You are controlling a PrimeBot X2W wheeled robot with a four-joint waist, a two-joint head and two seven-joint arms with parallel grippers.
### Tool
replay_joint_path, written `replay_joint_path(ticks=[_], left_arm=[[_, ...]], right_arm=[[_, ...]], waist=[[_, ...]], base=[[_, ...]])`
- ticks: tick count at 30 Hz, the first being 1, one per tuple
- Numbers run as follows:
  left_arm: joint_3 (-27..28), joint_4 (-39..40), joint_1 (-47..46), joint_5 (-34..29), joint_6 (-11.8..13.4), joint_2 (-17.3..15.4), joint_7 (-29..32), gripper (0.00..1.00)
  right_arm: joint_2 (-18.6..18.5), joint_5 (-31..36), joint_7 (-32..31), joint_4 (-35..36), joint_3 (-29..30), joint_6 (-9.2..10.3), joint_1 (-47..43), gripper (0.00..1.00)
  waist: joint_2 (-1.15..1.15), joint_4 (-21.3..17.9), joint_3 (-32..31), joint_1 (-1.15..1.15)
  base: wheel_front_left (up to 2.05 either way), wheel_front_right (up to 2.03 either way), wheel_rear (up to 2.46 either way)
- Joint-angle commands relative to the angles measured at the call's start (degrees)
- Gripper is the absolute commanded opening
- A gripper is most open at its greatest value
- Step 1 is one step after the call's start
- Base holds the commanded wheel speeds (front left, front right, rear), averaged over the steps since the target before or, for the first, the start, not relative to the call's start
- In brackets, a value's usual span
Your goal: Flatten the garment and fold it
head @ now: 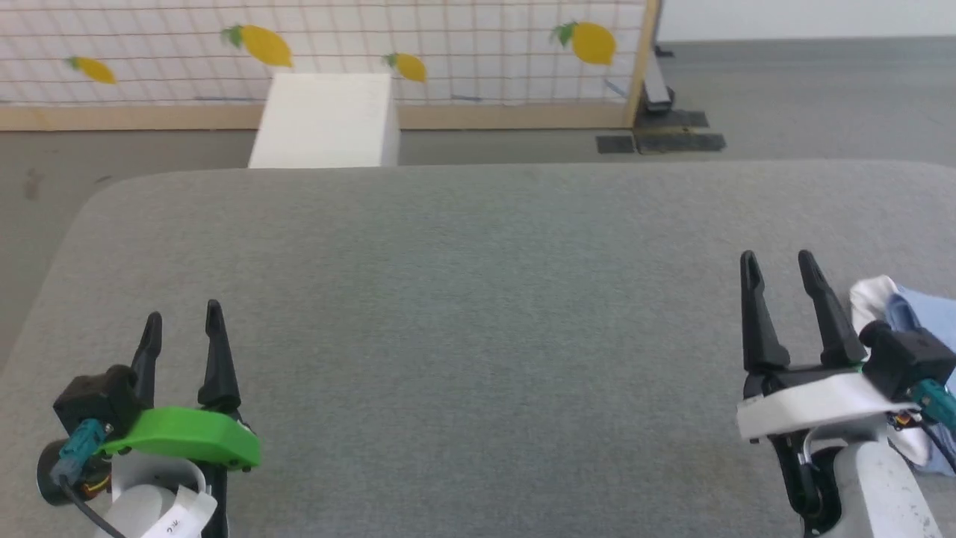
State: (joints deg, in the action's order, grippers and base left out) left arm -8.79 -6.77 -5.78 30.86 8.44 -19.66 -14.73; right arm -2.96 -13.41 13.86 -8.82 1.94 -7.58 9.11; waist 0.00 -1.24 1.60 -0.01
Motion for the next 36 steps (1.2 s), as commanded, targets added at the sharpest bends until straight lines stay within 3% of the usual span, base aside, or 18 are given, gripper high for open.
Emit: replay_joint_path(ticks=[1,16,36], left_arm=[[0.1,0.0,0.9,0.3,-0.5,0.3,-0.3,1.0],[-3.1,-2.5,1.4,-0.6,-2.8,-1.4,1.9,1.0],[-4.6,-3.0,1.4,-1.0,-2.1,-1.5,2.5,1.0]], right_arm=[[0.1,0.5,0.5,-0.2,0.0,0.09,-1.0,1.0],[0.1,3.5,-0.3,-0.6,0.9,0.09,-5.6,1.0],[0.1,3.1,-1.1,-1.0,1.8,0.09,-7.1,1.0]], waist=[[0.0,2.1,-1.3,0.01],[0.0,3.5,-1.3,0.01],[0.0,2.8,-0.6,0.01]], base=[[0.0,0.0,0.0],[0.0,0.0,0.0],[0.0,0.0,0.0]])
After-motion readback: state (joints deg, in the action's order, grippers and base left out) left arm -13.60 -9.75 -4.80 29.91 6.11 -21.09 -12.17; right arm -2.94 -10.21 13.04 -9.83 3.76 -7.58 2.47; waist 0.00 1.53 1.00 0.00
